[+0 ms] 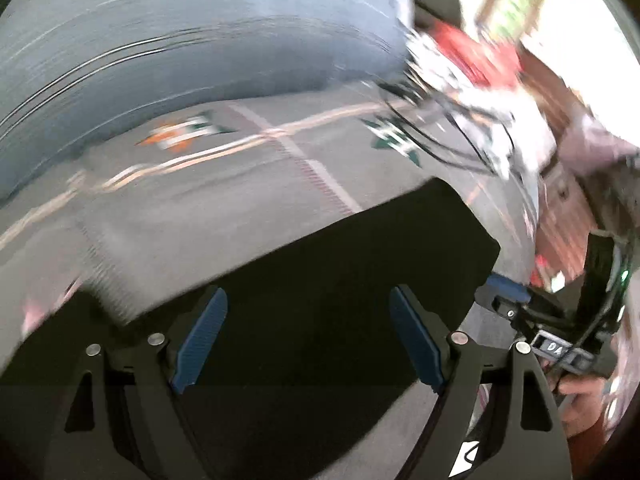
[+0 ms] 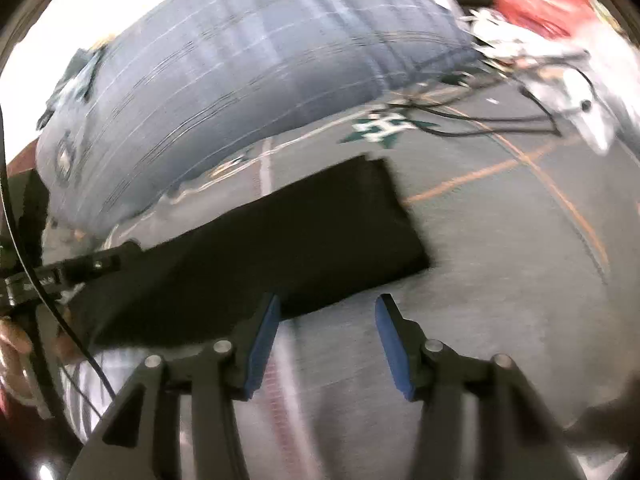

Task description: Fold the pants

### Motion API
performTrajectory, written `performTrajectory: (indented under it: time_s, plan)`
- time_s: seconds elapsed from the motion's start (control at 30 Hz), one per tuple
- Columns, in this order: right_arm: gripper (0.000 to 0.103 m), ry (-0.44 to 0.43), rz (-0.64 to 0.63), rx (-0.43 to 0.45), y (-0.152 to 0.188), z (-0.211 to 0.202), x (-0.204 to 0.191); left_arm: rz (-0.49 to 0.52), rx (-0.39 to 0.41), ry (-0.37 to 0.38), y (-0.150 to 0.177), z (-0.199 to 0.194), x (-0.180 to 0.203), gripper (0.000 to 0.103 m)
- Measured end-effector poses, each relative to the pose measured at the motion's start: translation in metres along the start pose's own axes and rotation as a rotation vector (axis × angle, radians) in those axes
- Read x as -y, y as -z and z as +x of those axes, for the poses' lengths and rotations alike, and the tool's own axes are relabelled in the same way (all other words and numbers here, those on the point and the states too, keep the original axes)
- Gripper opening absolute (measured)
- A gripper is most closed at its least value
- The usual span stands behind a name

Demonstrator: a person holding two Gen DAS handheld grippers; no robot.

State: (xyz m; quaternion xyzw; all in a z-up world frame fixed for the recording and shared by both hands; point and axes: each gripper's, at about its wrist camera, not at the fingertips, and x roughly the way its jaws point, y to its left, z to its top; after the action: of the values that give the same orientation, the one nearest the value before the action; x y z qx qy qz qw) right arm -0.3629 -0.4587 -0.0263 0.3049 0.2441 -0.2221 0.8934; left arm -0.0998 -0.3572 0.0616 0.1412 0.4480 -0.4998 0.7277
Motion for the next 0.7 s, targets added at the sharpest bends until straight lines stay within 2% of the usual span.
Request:
performTrajectory:
  time_s: [0.1,0.27,0.4,0.47,0.63,0.67,0.7]
  plan:
    - [0.052,-0.040,0.032,0.003,-0.006,0.005,0.012,0.092,-0.023,0.046,-0.022,0.023,0.021,0.084]
    - [0.055,-0.084,0.023,0.038,-0.009,0.010,0.016,0.180,-0.069,0.115,-0.056,0.055,0.045,0.084]
    - [0.058,-0.114,0.026,0.064,-0.007,0.011,0.017,0.280,-0.154,0.179,-0.071,0.086,0.069,0.084]
    - [0.058,-0.120,0.030,0.075,-0.007,0.013,0.017,0.332,-0.135,0.160,-0.076,0.093,0.080,0.084]
    - [0.058,-0.147,0.059,0.107,-0.010,0.017,0.019,0.380,-0.134,0.230,-0.084,0.105,0.097,0.084]
    - [0.058,-0.154,0.068,0.114,-0.011,0.019,0.019,0.392,-0.132,0.232,-0.084,0.107,0.100,0.075]
    - [0.057,-0.157,0.071,0.117,-0.013,0.021,0.018,0.410,-0.126,0.240,-0.084,0.108,0.105,0.053]
